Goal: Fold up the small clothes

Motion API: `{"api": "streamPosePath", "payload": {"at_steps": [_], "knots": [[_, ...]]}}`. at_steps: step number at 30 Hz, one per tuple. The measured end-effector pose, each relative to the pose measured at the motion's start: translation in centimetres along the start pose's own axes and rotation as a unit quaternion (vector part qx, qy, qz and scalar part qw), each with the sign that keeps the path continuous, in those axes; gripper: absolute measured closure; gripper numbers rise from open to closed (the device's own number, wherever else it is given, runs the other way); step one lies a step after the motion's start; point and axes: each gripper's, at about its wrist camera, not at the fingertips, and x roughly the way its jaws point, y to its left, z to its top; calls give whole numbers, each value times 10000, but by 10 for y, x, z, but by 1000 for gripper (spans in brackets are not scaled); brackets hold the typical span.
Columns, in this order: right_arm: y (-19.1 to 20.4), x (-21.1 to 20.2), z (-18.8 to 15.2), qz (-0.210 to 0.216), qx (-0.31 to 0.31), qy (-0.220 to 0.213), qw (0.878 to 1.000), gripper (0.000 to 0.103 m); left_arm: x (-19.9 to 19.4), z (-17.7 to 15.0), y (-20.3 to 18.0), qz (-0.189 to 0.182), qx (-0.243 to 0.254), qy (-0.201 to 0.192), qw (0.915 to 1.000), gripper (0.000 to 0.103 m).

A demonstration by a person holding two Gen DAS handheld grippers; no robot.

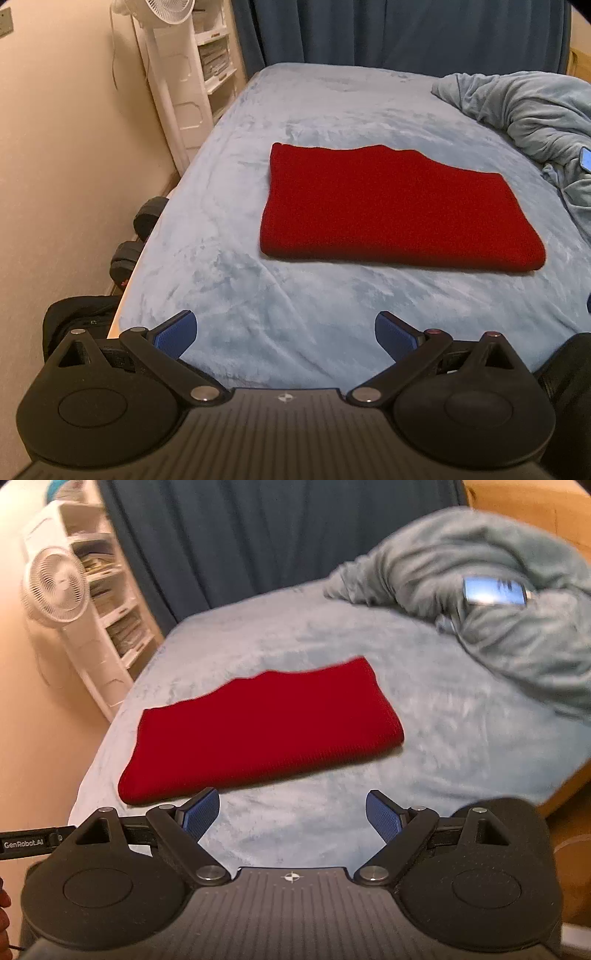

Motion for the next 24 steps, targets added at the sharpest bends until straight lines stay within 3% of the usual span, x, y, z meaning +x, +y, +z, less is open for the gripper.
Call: {"api": "streamPosePath", "payload": {"at_steps": [8, 24], "knots": [[8, -21, 3, 126, -159, -536, 9984, 15, -20, -4, -1, -78, -13, -139, 9999, 0], [6, 9, 10, 128, -191, -142, 9996, 15, 2, 25, -5, -81, -179, 21, 9998, 0]]}}
